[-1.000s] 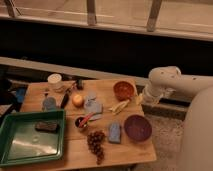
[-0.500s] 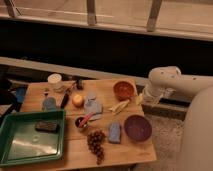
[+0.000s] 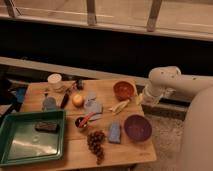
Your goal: Stack bowls on top of each other
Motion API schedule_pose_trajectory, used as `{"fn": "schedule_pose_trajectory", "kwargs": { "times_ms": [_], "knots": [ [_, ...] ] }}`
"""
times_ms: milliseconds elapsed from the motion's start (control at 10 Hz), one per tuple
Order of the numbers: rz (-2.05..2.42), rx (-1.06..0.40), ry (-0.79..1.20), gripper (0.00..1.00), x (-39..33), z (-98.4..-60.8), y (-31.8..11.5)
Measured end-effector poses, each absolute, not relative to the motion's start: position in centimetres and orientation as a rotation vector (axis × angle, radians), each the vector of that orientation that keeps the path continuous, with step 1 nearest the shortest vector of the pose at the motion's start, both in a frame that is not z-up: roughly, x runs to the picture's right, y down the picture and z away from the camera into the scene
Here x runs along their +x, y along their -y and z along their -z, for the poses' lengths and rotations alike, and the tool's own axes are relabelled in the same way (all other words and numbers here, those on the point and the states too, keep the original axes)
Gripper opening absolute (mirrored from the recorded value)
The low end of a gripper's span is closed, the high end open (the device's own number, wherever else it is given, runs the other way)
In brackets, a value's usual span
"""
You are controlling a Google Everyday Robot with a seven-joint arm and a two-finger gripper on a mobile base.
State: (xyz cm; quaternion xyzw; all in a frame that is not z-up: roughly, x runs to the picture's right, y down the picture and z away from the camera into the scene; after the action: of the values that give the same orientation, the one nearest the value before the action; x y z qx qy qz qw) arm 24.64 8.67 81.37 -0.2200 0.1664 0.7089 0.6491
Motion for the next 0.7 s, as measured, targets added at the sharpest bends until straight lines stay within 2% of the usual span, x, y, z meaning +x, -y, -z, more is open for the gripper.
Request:
{"fn": "schedule_pose_trajectory", "kwargs": {
  "times_ms": [700],
  "knots": [
    [-1.622,-0.487,-0.369,0.61,24.66,-81.34,-8.42]
  ]
}}
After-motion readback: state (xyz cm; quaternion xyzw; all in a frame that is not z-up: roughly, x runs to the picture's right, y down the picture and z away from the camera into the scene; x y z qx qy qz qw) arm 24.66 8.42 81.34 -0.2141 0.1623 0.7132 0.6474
